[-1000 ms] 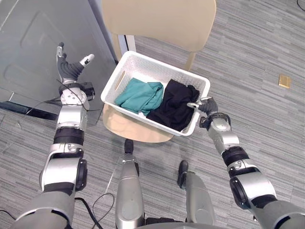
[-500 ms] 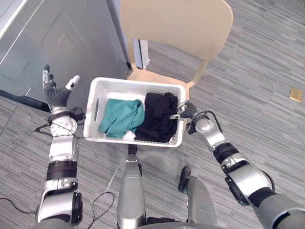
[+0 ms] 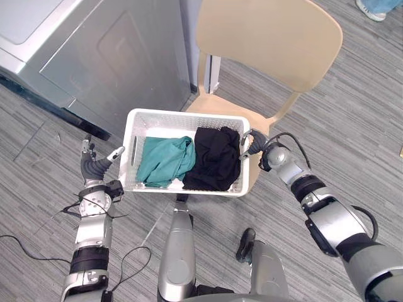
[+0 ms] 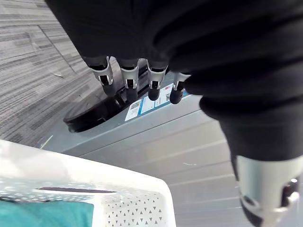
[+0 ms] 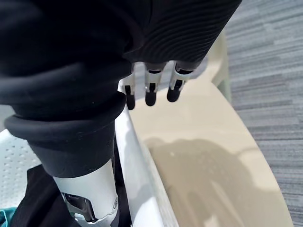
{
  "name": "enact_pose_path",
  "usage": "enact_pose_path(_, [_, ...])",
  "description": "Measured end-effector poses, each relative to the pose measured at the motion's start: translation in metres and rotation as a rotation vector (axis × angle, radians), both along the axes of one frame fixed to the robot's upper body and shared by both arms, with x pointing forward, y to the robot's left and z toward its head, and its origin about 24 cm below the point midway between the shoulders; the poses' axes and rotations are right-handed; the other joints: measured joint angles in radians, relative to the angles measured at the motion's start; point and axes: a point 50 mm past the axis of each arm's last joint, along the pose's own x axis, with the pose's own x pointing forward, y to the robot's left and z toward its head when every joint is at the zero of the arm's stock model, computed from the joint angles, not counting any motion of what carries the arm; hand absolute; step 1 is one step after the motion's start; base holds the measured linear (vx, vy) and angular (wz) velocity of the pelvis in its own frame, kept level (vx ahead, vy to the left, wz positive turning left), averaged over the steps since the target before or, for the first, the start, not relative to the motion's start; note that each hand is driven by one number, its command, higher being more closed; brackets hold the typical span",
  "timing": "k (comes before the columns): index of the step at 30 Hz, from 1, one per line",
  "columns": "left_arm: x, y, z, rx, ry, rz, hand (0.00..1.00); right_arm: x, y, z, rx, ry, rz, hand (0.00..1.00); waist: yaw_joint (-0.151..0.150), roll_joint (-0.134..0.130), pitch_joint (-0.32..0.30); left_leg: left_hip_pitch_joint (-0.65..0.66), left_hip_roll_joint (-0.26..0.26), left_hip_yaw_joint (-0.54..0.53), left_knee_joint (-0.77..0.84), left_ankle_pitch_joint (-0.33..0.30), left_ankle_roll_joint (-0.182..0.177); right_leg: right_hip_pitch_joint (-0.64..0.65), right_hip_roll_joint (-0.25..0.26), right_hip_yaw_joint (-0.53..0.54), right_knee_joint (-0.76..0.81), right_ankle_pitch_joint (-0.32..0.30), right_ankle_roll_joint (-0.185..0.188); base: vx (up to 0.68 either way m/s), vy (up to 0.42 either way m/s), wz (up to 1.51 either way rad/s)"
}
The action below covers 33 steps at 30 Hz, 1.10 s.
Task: Pick up the laundry basket with both hands and put the clothes into the washing machine.
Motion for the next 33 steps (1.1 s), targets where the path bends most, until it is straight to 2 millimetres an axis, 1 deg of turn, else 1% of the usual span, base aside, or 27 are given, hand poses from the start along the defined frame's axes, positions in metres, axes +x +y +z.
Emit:
enact_pose_path(2, [-0.002,-0.002,-0.012,-0.028,0.036,0.007,0.00,0.001,-0.004,-0.001,0.000,0.007,-0.016,0.00,0.010,0.003,-0.002,0.000,0.000,-0.001,0.000,0.000,0.000,0.000,0.000,0.000,0.000,0.000,0.000,0.00,0.000,0.00])
enact_pose_path(4, [-0.004,-0.004,-0.016,-0.039,0.048,0.007,0.00,0.002,-0.005,0.001,-0.006,0.010,-0.025,0.00,0.012,0.003,-0.002,0.000,0.000,-0.002,0.000,0.000,0.000,0.001,0.000,-0.002,-0.001,0.000,0.000,0.00,0.000,0.00])
enact_pose_path(6, [-0.010,-0.004,-0.025,-0.047,0.079,0.005,0.00,0.004,-0.009,0.002,-0.029,0.018,-0.042,0.00,0.014,0.004,-0.005,0.000,-0.001,-0.006,-0.001,0.000,0.000,0.006,0.000,-0.006,-0.005,0.000,0.000,0.00,-0.031,0.05])
enact_pose_path(9, [-0.018,-0.003,-0.038,-0.066,0.125,0.010,0.00,0.003,-0.011,0.000,-0.049,0.024,-0.052,0.00,0.016,0.013,-0.016,0.003,-0.003,-0.008,-0.003,0.000,0.000,0.015,0.000,-0.009,-0.013,0.000,0.000,0.01,-0.028,0.04])
enact_pose_path(11, [-0.025,-0.001,-0.045,-0.072,0.148,0.023,0.00,0.004,-0.015,0.001,-0.045,0.025,-0.066,0.00,0.016,0.015,-0.023,0.003,-0.003,-0.008,-0.004,0.000,0.000,0.015,0.000,-0.010,-0.014,0.000,0.000,0.01,-0.038,0.00])
enact_pose_path(13, [-0.032,-0.001,-0.052,-0.080,0.173,0.029,0.00,0.004,-0.026,0.003,-0.043,0.023,-0.099,0.00,0.017,0.019,-0.027,0.003,-0.003,-0.008,-0.005,0.000,0.000,0.015,-0.001,-0.011,-0.015,0.000,0.001,0.00,-0.037,0.01])
enact_pose_path(14, [-0.035,-0.002,-0.056,-0.091,0.184,0.029,0.00,0.003,-0.033,0.000,-0.043,0.034,-0.122,0.00,0.019,0.019,-0.029,0.004,-0.003,-0.008,-0.007,0.000,0.000,0.015,-0.001,-0.012,-0.015,0.000,0.001,0.00,0.000,0.00])
enact_pose_path(15, [-0.037,-0.002,-0.058,-0.100,0.189,0.028,0.00,0.002,-0.035,0.000,-0.043,0.038,-0.132,0.00,0.018,0.019,-0.030,0.004,-0.003,-0.008,-0.007,0.000,0.000,0.015,-0.001,-0.012,-0.015,-0.001,0.001,0.01,-0.036,0.01])
enact_pose_path(18, [-0.047,-0.007,-0.073,-0.183,0.213,0.040,0.00,-0.004,-0.050,-0.013,-0.090,0.082,-0.173,0.00,0.019,0.018,-0.040,0.005,-0.004,-0.009,-0.011,0.000,0.000,0.018,-0.001,-0.015,-0.020,-0.001,0.001,0.01,-0.029,0.02])
enact_pose_path(19, [-0.053,-0.010,-0.081,-0.243,0.225,0.042,0.00,-0.009,-0.058,-0.021,-0.102,0.106,-0.192,0.00,0.019,0.019,-0.044,0.005,-0.004,-0.011,-0.012,0.000,0.000,0.021,-0.001,-0.018,-0.024,-0.001,0.001,0.02,-0.037,0.03])
enact_pose_path(21, [-0.059,-0.014,-0.091,-0.304,0.240,0.056,0.00,-0.013,-0.065,-0.028,-0.111,0.126,-0.212,0.00,0.019,0.019,-0.044,0.007,-0.004,-0.012,-0.013,0.000,0.000,0.024,-0.001,-0.019,-0.026,-0.001,0.001,0.01,-0.019,0.01])
enact_pose_path(23, [-0.068,-0.026,-0.105,-0.411,0.255,0.078,0.00,-0.017,-0.070,-0.034,-0.106,0.146,-0.232,0.00,0.017,0.018,-0.051,0.008,-0.004,-0.013,-0.016,0.000,0.000,0.026,0.000,-0.022,-0.030,-0.001,0.001,0.01,-0.041,0.01])
enact_pose_path(25, [-0.073,-0.039,-0.114,-0.482,0.268,0.074,0.00,-0.020,-0.071,-0.039,-0.109,0.159,-0.237,0.00,0.016,0.018,-0.058,0.009,-0.004,-0.013,-0.018,0.000,0.000,0.026,0.000,-0.022,-0.032,-0.001,0.001,0.01,-0.043,0.00])
enact_pose_path(27, [-0.074,-0.061,-0.123,-0.563,0.286,0.032,0.00,-0.020,-0.071,-0.039,-0.109,0.160,-0.238,0.00,0.017,0.017,-0.059,0.008,-0.003,-0.013,-0.020,0.000,0.000,0.024,0.001,-0.022,-0.032,-0.001,0.001,0.00,-0.044,-0.01])
enact_pose_path(28, [-0.073,-0.066,-0.126,-0.581,0.294,0.015,0.00,-0.020,-0.071,-0.039,-0.107,0.159,-0.237,0.00,0.017,0.017,-0.059,0.008,-0.003,-0.013,-0.020,0.000,0.000,0.024,0.001,-0.022,-0.033,-0.001,0.001,-0.01,-0.036,-0.01])
enact_pose_path(30, [-0.061,-0.085,-0.132,-0.622,0.327,-0.039,0.00,-0.019,-0.070,-0.038,-0.090,0.155,-0.239,0.00,0.016,0.013,-0.062,-0.001,-0.001,-0.013,-0.021,0.000,0.000,0.014,0.003,-0.021,-0.033,-0.001,0.001,-0.01,-0.034,-0.02])
enact_pose_path(31, [-0.058,-0.089,-0.132,-0.626,0.335,-0.051,0.00,-0.019,-0.071,-0.037,-0.077,0.154,-0.245,0.00,0.015,0.013,-0.062,-0.004,0.000,-0.014,-0.021,0.000,0.000,0.012,0.004,-0.022,-0.034,0.000,0.002,0.00,-0.037,-0.02])
enact_pose_path(33, [-0.034,-0.106,-0.129,-0.655,0.342,-0.109,0.00,-0.016,-0.073,-0.031,-0.014,0.135,-0.277,0.00,0.013,0.009,-0.064,-0.015,0.004,-0.013,-0.021,0.002,-0.002,-0.001,0.010,-0.017,-0.041,0.007,0.004,0.00,-0.042,-0.07])
